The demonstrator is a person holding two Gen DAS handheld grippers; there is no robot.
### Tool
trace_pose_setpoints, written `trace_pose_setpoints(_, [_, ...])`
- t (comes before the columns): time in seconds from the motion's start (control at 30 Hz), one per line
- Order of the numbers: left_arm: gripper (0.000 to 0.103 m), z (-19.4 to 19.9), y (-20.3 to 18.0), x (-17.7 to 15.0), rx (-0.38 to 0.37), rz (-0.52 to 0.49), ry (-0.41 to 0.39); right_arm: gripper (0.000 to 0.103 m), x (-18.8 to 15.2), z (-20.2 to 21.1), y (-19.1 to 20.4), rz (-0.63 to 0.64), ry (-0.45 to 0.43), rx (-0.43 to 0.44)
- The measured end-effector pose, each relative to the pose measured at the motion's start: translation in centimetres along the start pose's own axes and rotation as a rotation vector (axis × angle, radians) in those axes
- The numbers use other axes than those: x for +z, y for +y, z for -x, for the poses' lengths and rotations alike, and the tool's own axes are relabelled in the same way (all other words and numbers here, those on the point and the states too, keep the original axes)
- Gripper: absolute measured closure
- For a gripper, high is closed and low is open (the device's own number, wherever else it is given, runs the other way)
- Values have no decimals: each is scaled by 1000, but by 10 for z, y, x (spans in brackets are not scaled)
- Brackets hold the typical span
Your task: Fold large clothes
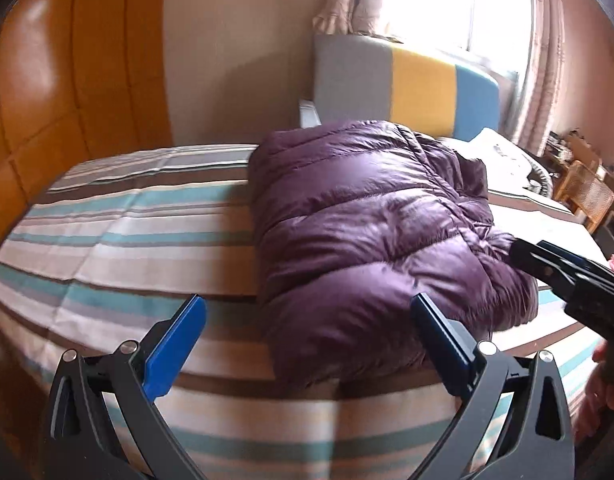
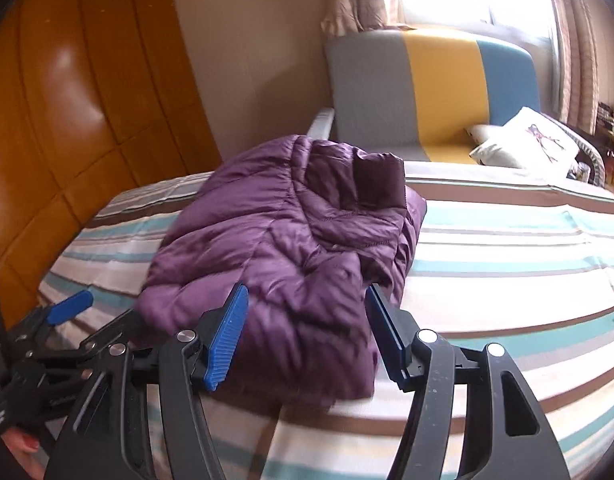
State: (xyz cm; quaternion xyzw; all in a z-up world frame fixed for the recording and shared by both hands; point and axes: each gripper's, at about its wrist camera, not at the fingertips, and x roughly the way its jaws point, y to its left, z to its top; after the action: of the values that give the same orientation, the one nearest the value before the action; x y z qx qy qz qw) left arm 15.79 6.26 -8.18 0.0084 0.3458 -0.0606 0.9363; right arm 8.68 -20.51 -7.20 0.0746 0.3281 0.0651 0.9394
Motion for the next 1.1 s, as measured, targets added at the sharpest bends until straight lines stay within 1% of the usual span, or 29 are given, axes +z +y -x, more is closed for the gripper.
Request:
trace_pose_setpoints(0.03, [2, 5, 1, -2, 17, 3, -1, 34, -3, 6, 0, 0, -7, 1])
trace_pose_setpoints(0.1, [2, 17, 1, -9, 55, 7, -16, 26, -12, 20, -2, -7, -25, -6])
trace_pose_setpoints(0.17, [2, 28, 2, -15, 77, 8, -32, 26, -21, 31, -6, -10, -36, -16])
trace_pose_setpoints(0.2, [2, 33, 2, -17, 89, 8, -41, 24, -24, 35, -8, -15, -35, -30])
trace_pose_setpoints(0.23, [2, 37, 1, -19, 95, 9, -49, 17, -26, 38, -10, -22, -35, -32])
trace_pose_setpoints(0.3, [2, 50, 0, -25, 96, 14, -70, 10, -33, 46, -11, -36, -43, -33])
trace_pose_setpoints(0.37, [2, 59, -2, -30, 99, 19, -80, 9, -38, 52, -10, -33, -54, -46])
trace_pose_setpoints(0.53, [2, 71, -4, -37, 104, 21, -76, 6, -50, 60, -1, -15, -72, -69])
trace_pose_setpoints(0.67, [2, 77, -3, -39, 98, 23, -83, 6, -57, 60, 7, 11, -63, -75])
trace_pose_setpoints(0.77, [2, 79, -4, -41, 102, 13, -88, 6, -59, 60, 8, 14, -62, -89])
trace_pose_setpoints(0.9, [2, 79, -5, -42, 97, 10, -85, 6, -59, 61, 5, -4, -61, -83])
trace_pose_setpoints(1.1, [2, 81, -6, -43, 95, 10, -90, 6, -59, 61, 6, 3, -56, -79])
